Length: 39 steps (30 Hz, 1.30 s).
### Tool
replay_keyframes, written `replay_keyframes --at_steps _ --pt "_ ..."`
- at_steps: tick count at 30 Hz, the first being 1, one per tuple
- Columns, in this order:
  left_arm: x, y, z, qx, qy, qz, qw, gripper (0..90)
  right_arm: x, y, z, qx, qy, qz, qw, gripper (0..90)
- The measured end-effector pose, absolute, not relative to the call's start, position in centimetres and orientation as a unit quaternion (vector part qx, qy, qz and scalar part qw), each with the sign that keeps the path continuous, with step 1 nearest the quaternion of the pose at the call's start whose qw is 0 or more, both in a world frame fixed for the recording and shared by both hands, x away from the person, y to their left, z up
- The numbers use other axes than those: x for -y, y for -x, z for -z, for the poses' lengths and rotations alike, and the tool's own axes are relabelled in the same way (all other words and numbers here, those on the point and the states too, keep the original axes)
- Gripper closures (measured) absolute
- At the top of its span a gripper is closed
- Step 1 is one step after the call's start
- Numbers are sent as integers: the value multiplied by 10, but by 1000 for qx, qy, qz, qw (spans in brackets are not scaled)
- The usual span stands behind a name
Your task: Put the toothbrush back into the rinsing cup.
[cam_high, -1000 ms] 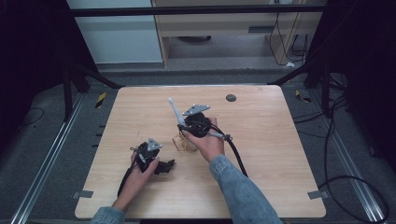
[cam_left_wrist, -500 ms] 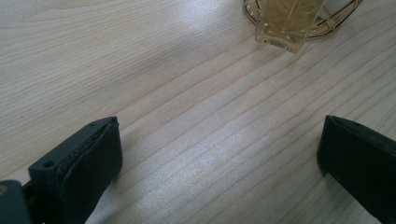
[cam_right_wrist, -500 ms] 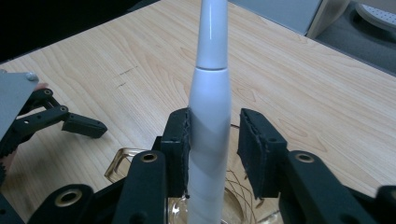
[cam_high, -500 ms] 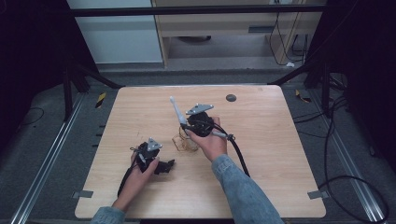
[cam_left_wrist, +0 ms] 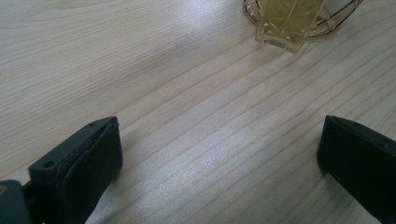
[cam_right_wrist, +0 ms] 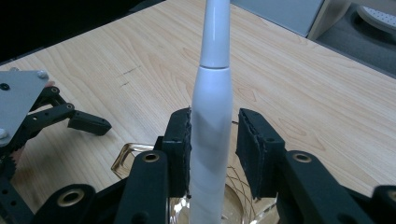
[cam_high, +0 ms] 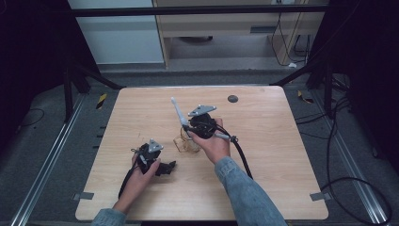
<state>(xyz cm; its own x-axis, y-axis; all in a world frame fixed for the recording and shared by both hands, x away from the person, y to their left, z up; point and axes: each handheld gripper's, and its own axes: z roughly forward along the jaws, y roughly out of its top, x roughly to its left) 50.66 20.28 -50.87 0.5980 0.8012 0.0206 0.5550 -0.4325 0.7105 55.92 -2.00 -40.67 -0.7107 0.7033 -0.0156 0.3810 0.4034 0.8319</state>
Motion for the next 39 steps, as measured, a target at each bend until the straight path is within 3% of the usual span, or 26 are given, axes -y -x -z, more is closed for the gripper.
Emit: replay_keyframes --at_steps 11,27,30,39 --pt "-203 -507 509 -410 -827 -181 340 0 25 -552 404 -818 -328 -433 190 637" --pt "-203 -507 509 -410 -827 -181 340 0 39 -545 397 -810 -337 -438 198 523" --pt "-203 -507 509 -410 -827 -181 340 0 42 -544 396 -807 -338 -440 200 486" --pt "-203 -507 509 -410 -827 -181 340 0 51 -544 395 -800 -355 -441 199 259"
